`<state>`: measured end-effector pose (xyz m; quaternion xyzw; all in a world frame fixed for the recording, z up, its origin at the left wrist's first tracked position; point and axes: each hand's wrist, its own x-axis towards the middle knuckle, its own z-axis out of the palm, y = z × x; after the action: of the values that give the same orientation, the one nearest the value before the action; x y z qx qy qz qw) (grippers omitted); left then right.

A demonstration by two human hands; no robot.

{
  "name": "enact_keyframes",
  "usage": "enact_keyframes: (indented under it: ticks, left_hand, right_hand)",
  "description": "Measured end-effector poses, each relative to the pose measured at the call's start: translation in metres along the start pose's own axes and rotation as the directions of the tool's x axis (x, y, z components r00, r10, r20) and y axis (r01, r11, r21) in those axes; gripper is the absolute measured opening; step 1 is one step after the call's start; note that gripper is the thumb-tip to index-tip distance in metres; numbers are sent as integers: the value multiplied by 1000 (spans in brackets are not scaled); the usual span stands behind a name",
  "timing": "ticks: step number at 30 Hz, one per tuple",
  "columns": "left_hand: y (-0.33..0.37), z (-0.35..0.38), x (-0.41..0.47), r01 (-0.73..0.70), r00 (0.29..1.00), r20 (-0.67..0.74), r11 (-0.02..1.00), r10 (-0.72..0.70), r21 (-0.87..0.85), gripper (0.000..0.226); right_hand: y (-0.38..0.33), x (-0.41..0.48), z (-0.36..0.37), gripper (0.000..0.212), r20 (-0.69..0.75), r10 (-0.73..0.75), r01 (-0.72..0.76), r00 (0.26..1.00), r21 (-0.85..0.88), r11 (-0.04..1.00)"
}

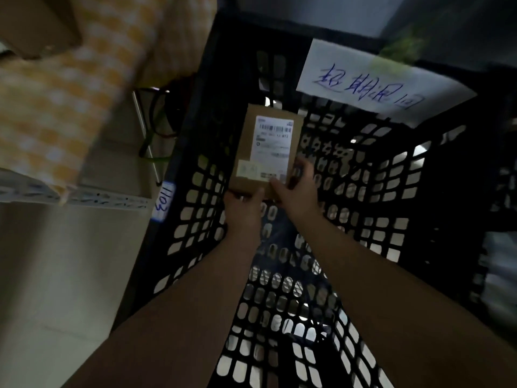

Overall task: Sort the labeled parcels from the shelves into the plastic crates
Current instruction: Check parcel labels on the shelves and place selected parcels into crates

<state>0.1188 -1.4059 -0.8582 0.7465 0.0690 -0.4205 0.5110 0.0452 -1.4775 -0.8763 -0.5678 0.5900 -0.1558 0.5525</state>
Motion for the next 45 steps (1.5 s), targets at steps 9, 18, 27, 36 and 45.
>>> enact_keyframes:
  ticks: [9,18,27,36,45]
  left_hand:
    - [-2,-14,24,63,996,51,994,-68,94,61]
    - [55,-26,-45,61,980,161,949,-116,309,27]
    - [224,-76,-170,-614,719,590,-62,367,787,43]
    - [367,-152,-317,-500,460,601,-369,653,784,36]
    - [425,-249,-492,-271,245,373,-306,895,912,57]
  right_hand:
    - [-4,0,2,81,113,-22,42,993,-184,982]
    - [-74,-31,-45,56,248,-10,191,969,-718,669]
    - [-237,-136,-126,42,273,-246,357,930,-833,424]
    - [-412,-266,-169,43,297,-552,494,779,-834,247]
    - [-529,-410,-201,53,336,-866,680,371,-734,6]
